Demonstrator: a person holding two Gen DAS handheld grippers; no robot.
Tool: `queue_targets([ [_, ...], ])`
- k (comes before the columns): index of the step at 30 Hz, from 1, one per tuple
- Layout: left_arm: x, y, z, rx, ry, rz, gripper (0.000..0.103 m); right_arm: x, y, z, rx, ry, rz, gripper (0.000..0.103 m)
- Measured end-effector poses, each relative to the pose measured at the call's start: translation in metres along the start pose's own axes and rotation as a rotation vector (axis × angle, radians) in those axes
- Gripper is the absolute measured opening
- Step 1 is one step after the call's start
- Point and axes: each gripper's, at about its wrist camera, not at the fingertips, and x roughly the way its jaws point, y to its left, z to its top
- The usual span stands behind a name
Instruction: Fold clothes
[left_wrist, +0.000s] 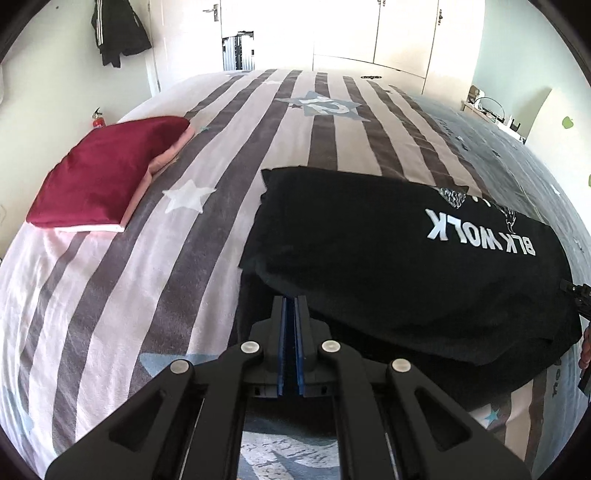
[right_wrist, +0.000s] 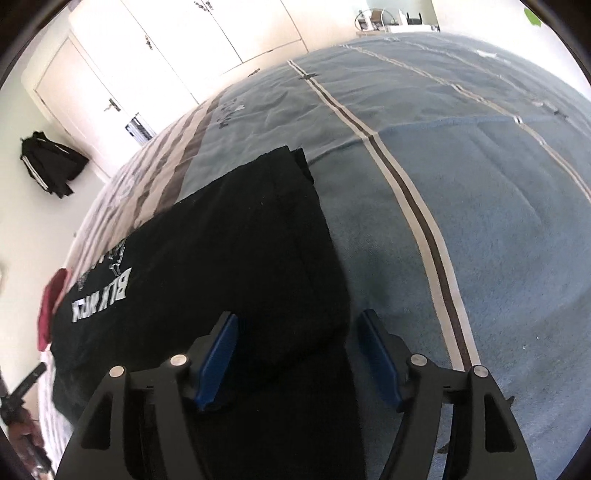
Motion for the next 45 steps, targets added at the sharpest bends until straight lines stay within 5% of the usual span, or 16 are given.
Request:
queue_targets([
  [5,-0.013,0.004,-0.002,-0.001,-0.016,0.001,0.003,0.003,0.010,0.004,-0.030,0.047,0.027,0.057],
  [7,-0.016,0.006,0.000,0.000,-0.021,-0.003,0.003,0.005,0.019,0.005,-0.054,0.057,0.005,0.043],
  [9,-0.018,0.011,0.005,-0.009,-0.036,-0.010,0.003,0.006,0.025,0.007,-0.059,0.068,-0.001,0.012],
  [15,-0.021,0.038,0.012,-0.005,-0.064,-0.013,0.003,-0.023,0.070,0.010,-0.108,-0.005,-0.063,0.010],
  [22,-0.037,0.104,0.014,-0.023,-0.078,-0.001,0.003,-0.051,0.214,-0.008,-0.284,-0.112,-0.055,0.010],
  [27,-0.053,0.157,0.022,-0.045,-0.087,0.009,0.003,-0.021,0.345,-0.049,-0.352,-0.086,0.027,0.010],
  [34,-0.058,0.206,0.010,-0.076,-0.078,0.023,0.003,0.071,0.477,-0.127,-0.386,0.117,0.119,0.012],
  [39,-0.055,0.211,-0.007,-0.106,-0.051,0.008,0.003,0.105,0.494,-0.148,-0.370,0.206,0.089,0.029],
  [43,-0.051,0.198,-0.008,-0.111,-0.037,-0.021,0.003,0.070,0.481,-0.141,-0.365,0.168,0.221,0.044],
  [45,-0.049,0.188,-0.005,-0.114,-0.033,-0.052,0.003,0.042,0.473,-0.140,-0.409,0.124,0.274,0.059],
])
